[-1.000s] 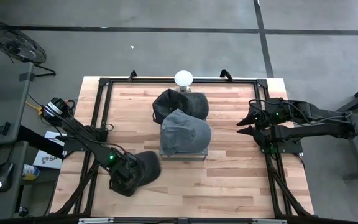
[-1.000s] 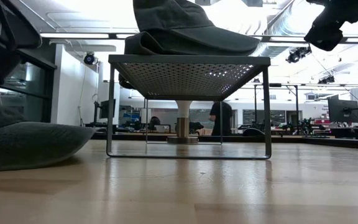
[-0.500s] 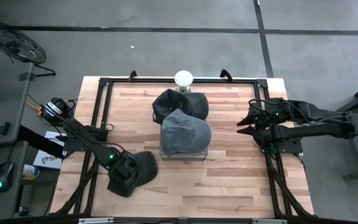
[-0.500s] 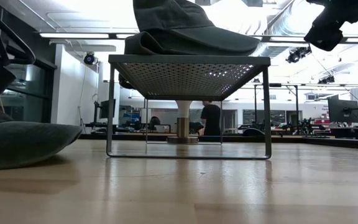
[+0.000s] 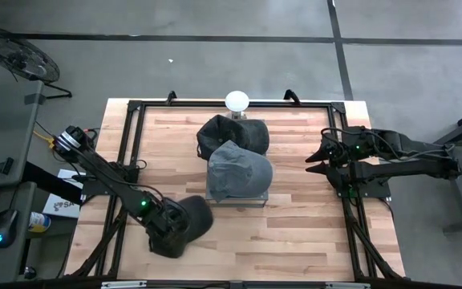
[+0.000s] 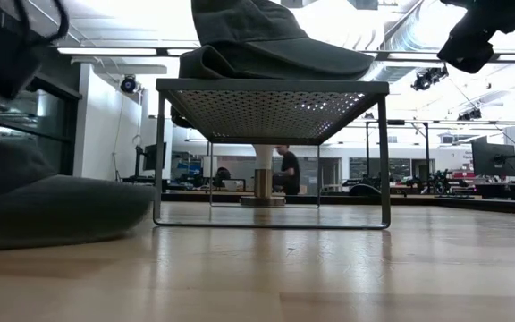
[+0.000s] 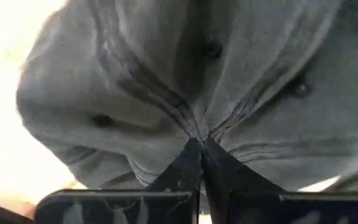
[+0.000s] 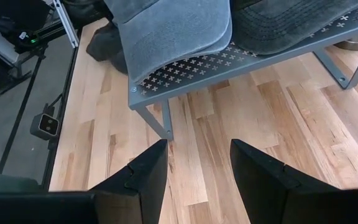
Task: Pick & Place hat
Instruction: Stack the black cap on the black cap on the shelf
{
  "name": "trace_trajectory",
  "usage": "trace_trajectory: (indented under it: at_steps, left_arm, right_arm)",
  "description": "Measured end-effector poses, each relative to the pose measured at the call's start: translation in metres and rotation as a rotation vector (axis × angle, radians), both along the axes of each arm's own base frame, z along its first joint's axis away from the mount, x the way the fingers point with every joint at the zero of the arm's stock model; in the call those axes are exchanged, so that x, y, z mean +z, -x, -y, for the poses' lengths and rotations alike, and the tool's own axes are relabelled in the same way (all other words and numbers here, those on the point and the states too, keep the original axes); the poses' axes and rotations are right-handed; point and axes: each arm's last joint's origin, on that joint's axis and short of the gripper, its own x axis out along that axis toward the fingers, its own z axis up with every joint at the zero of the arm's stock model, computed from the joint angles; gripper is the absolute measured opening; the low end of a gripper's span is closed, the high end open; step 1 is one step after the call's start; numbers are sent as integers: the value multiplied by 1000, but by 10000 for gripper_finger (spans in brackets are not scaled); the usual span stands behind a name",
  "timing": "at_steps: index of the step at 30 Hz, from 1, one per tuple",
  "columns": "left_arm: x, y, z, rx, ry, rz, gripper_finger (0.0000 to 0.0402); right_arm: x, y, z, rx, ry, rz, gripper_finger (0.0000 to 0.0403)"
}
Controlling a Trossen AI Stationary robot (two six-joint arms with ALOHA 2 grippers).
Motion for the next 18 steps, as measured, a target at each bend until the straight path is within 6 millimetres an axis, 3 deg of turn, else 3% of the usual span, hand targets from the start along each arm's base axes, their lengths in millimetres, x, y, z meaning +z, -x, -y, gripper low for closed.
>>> trace_trajectory:
  at_steps: [18]
  left_arm:
    - [109,-22,15,-38,-7,167,0]
  right_arm:
    - [0,0,0,4,-1,1,167]
